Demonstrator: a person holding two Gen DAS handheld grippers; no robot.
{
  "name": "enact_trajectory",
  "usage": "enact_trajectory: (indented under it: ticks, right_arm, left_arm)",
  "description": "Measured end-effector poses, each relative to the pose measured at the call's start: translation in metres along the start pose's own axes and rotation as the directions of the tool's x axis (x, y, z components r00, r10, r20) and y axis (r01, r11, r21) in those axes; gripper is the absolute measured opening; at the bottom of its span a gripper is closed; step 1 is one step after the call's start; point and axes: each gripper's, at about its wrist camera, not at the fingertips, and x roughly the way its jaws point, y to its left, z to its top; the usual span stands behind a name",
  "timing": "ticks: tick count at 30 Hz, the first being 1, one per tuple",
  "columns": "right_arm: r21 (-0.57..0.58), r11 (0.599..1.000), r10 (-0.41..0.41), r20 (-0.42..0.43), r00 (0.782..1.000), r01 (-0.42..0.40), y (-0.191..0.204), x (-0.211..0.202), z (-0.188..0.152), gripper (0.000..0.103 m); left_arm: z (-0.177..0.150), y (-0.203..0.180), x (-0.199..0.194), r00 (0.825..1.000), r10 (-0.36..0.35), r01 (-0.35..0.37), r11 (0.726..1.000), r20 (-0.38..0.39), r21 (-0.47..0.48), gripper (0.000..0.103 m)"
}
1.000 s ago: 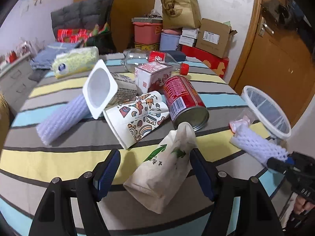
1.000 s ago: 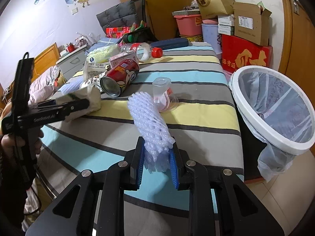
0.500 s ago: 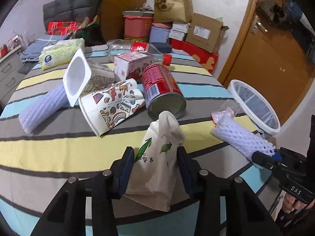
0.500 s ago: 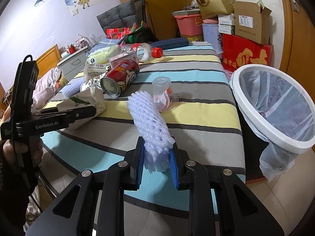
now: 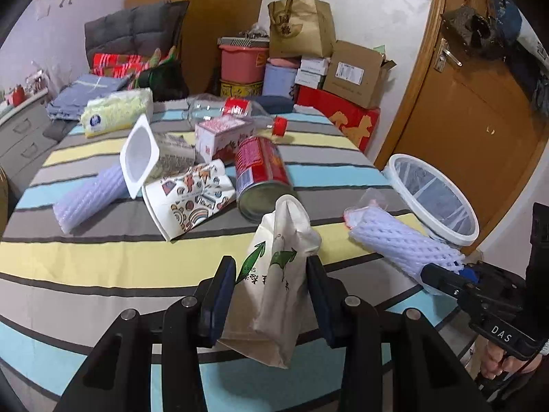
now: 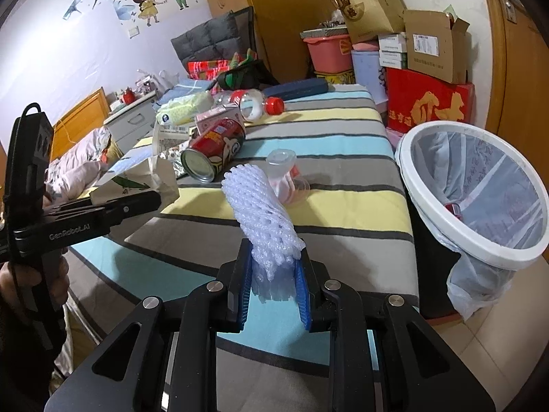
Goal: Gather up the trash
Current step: 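Carry the foam sleeve and cloth bag over the white wastebasket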
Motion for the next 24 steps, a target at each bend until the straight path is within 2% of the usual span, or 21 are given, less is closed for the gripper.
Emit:
enact_trajectory:
  ticks: [11,24]
  right_arm:
    - [0.020,1.000,-0.011,0.067,0.998,0.010,-0.009,-0.018,0.007,0.023]
    - [0.092,0.993,-0.092,0.154,0.984,0.079,-0.048,-0.048,0.017,0.023]
  left_arm:
    - [0.011,-0.036,-0.022,0.999,-0.002,0.000,0.998,0.041,0.056,0.043]
    - [0.033,-0.099,-0.021,0.995,-0.074,0.065,0.988,0.066,0.139,0.043]
